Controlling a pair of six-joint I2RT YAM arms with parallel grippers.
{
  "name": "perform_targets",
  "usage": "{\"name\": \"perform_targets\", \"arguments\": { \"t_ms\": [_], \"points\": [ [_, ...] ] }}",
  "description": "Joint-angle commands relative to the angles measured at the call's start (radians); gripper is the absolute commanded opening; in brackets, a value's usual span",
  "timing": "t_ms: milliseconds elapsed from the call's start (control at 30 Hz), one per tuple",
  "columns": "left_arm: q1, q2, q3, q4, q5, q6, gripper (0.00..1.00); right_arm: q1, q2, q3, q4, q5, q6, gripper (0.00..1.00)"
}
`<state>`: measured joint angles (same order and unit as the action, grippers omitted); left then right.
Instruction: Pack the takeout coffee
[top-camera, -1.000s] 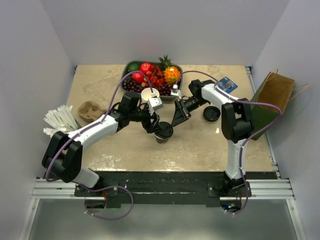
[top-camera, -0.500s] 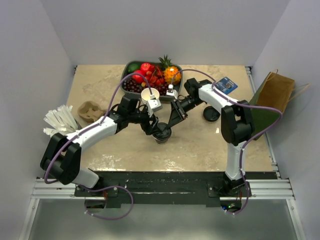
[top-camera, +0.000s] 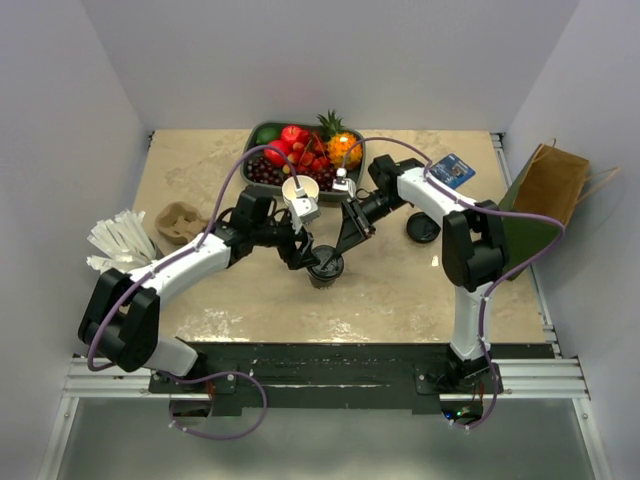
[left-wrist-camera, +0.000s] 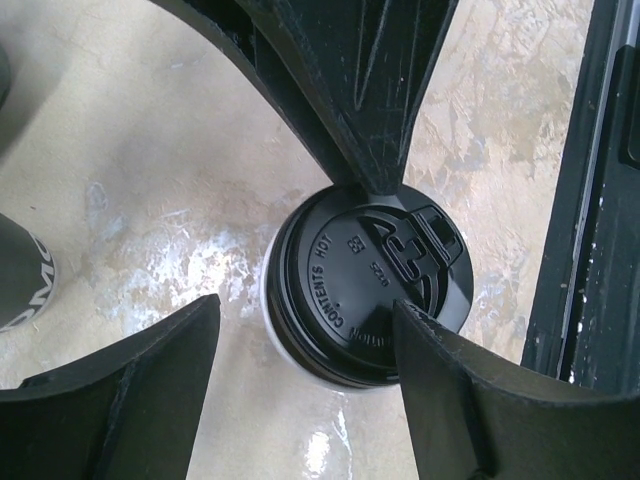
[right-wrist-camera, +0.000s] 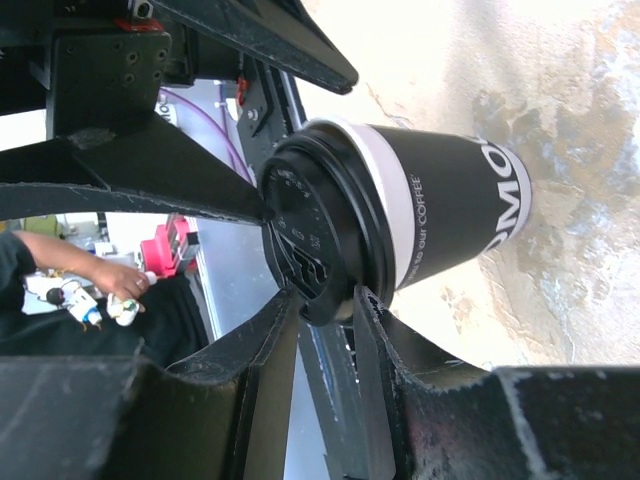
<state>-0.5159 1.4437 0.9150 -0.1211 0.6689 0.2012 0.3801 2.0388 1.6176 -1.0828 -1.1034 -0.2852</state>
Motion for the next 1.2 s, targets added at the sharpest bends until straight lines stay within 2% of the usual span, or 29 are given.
{"name": "perform_targets", "arguments": {
  "t_ms": [0,833,1100,1167],
  "points": [
    [0.010,-0.042,-0.025,0.024,0.028,0.001,0.74,0.013,-0.054,0.030,0.009,0.013,0.008,0.33],
    [0.039,-0.031,-0.018,0.038,-0.043,0.009,0.74,0.023,-0.054,0.099,0.004,0.085,-0.019,0.36],
    [0.051,-0.028,-0.008,0.058,0.007,-0.017,0.74,0.022,-0.049,0.097,0.006,0.105,-0.042,0.48],
    [0.051,-0.025,-0.010,0.066,0.023,-0.026,0.74,0.023,-0.045,0.099,0.006,0.099,-0.049,0.57]
  ]
}}
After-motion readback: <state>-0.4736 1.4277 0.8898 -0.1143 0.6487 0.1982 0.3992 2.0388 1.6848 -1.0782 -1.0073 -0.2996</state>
